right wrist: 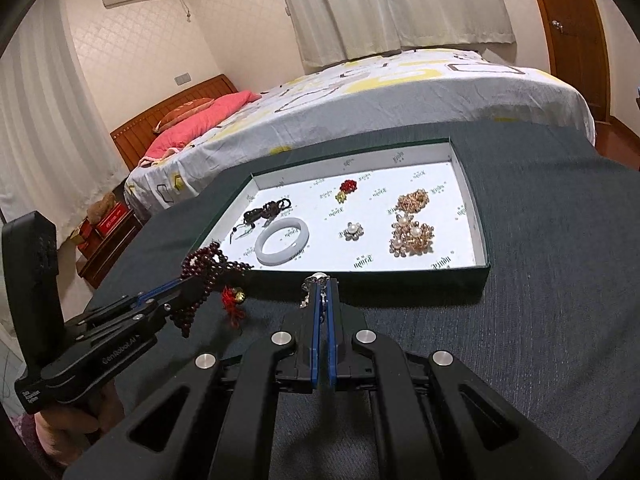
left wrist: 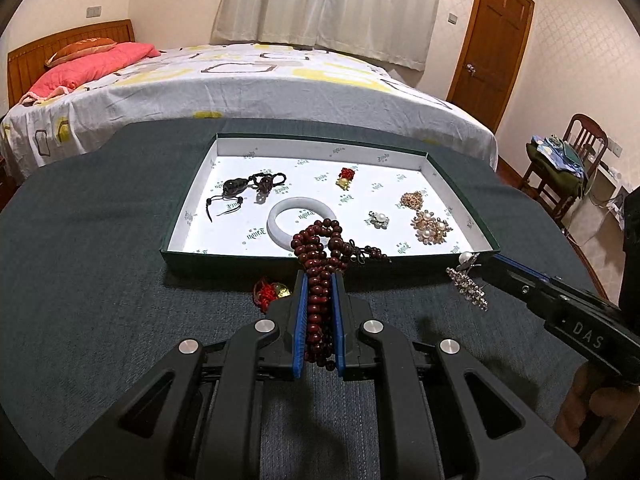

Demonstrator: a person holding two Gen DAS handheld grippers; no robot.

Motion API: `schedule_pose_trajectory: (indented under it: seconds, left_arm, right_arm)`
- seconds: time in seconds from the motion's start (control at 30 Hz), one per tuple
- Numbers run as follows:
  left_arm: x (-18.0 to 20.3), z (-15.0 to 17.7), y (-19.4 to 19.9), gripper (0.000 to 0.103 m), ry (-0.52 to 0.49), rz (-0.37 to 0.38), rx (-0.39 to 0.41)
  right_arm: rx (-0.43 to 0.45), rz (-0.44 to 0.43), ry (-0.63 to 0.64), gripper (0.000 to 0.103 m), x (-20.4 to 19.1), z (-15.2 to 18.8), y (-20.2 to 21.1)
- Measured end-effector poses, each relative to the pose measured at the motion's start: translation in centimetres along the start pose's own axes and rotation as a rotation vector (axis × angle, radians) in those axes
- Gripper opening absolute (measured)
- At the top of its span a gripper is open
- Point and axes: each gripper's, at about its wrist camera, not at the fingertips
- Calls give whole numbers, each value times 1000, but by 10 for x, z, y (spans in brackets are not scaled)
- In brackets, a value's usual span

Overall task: Organize jewelry
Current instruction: 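Carry the bead strand with the left tool while the right tool carries the brooch to the tray, then lower into the tray and open both tools, releasing beads and brooch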

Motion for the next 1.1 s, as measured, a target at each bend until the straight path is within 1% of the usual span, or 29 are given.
schedule_pose_trajectory:
  seconds: [0.13,0.27,0.43,0.53,0.6,0.77,0.83,0.93,1.1]
  left_arm:
    - [1,-5,-3,11,-3,3,7]
    - [1,-15,-6,11,1,13,17]
    - [3,-40,-20,11,-3,33,34]
    - [4,-60,-38,11,-3,42,38]
    - [4,-70,-50,11,-11,34,42]
    - [0,-88,-94,11,-14,16,5]
    - [-2,-94,-114,11,-5,20,-28]
    - [-5,-98,-132,11,13,22,-57]
    - [-6,-99,-148,11,5,16,-90]
  right_arm:
    - [18,-5,4,3,-2,-7,1]
    - [49,-9,-5,3,0,-21,-1]
    - [102,-18,-19,3,4,-48,-10]
    - [128,-13,-33,3,9,-68,-27]
    - [133,-8,-41,3,12,-76,-40]
    - [99,6,-92,3,27,-89,-81]
    - [74,9,-117,3,33,-89,-97]
    - [34,27,-138,3,38,-88,-115]
    - [-11,48,-154,3,41,-86,-129]
Point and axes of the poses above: each gripper's, at about its wrist camera, not at the fingertips, and y roughly against the way its jaws point, x to its right, z to its underside, and after that the axes turned 2 degrees about -x, right-handed
